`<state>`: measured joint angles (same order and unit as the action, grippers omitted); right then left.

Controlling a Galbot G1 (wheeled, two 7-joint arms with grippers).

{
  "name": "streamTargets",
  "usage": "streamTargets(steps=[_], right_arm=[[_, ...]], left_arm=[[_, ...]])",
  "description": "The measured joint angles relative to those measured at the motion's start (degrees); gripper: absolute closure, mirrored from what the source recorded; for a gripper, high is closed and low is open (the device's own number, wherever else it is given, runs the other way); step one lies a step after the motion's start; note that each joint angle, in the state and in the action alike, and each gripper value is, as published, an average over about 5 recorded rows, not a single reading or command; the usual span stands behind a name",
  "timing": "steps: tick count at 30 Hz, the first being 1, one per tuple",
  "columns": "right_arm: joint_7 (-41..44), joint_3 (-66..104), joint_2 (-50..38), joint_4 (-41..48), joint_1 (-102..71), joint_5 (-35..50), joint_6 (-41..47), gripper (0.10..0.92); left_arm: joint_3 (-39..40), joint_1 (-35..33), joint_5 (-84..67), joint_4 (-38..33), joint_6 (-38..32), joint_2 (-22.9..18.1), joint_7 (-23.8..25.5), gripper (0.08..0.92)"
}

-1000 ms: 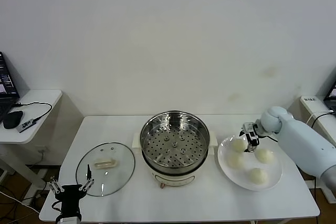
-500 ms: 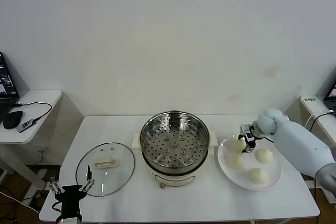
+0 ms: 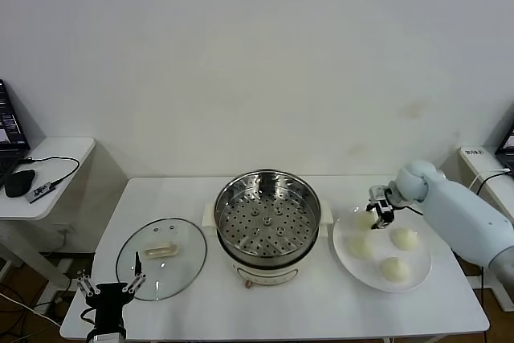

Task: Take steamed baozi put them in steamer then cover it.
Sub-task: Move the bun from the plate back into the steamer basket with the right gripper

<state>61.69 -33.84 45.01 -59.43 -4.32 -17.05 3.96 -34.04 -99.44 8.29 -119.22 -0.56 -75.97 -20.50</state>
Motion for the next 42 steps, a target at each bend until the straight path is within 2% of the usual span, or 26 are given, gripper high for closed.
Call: streamTargets(steps=[14, 27, 34, 42], right_arm=[[0.68, -11.02, -5.41, -10.01, 16.39, 13.02, 2.58, 0.459], [-2.87, -24.96, 1.22, -16.10, 32.72, 25.18, 1.35, 0.465], [-5.52, -31.05, 7.79, -16.57, 35.42, 27.15, -2.35, 0.464], [-7.72, -36.65, 15.00, -15.15, 35.18, 22.30, -9.15, 0.465]], left_arm=[[1.43, 1.46, -1.08, 0.12, -0.04, 1.44, 0.59, 0.177], [0.40, 1.39, -2.20, -0.02, -0.14, 1.81, 0.83, 0.177], [-0.39, 1.36, -2.21, -0.57, -0.19, 1.27, 0.82, 0.177], [-1.20, 0.69, -2.06, -1.23, -0.54, 0.93, 0.78, 0.177]])
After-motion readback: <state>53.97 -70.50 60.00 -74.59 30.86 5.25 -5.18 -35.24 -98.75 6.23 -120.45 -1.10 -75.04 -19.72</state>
